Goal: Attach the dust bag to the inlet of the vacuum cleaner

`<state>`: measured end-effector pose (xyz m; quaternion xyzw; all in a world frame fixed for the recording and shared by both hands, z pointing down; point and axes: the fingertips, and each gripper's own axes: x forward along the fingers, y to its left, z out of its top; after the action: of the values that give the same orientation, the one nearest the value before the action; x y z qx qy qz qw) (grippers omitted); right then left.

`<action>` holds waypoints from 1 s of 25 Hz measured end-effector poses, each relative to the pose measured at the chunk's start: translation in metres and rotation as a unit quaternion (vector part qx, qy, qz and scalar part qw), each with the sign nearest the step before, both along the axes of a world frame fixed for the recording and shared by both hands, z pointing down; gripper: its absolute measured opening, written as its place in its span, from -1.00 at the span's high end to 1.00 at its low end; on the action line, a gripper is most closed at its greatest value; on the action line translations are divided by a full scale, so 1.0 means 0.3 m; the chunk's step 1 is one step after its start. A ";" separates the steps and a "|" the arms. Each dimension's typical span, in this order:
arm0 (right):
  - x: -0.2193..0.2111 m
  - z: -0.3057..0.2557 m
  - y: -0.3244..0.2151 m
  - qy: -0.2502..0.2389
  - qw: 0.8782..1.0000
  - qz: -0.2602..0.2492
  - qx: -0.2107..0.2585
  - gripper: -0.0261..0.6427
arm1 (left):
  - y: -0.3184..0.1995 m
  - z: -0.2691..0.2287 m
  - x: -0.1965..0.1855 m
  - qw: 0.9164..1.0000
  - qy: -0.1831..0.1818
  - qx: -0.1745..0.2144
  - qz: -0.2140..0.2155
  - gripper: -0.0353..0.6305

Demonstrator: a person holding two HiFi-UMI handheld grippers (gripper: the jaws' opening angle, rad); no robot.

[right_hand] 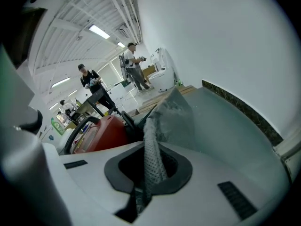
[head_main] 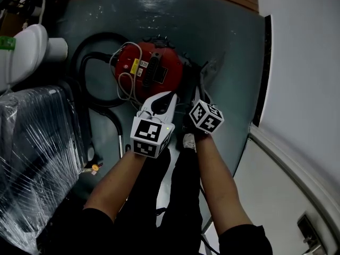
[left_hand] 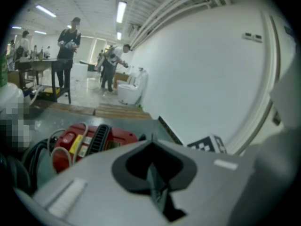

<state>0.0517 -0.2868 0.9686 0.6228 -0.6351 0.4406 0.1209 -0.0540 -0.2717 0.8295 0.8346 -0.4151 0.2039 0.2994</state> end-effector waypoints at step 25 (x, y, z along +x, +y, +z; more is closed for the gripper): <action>0.030 0.021 0.033 -0.032 0.997 0.071 -0.003 0.90 | 0.033 0.038 -0.020 1.000 0.001 -0.011 0.011 0.91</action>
<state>0.0608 -0.2768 0.9750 0.6513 -0.5916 0.4699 0.0711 -0.0598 -0.2620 0.8409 0.8358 -0.4036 0.2109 0.3067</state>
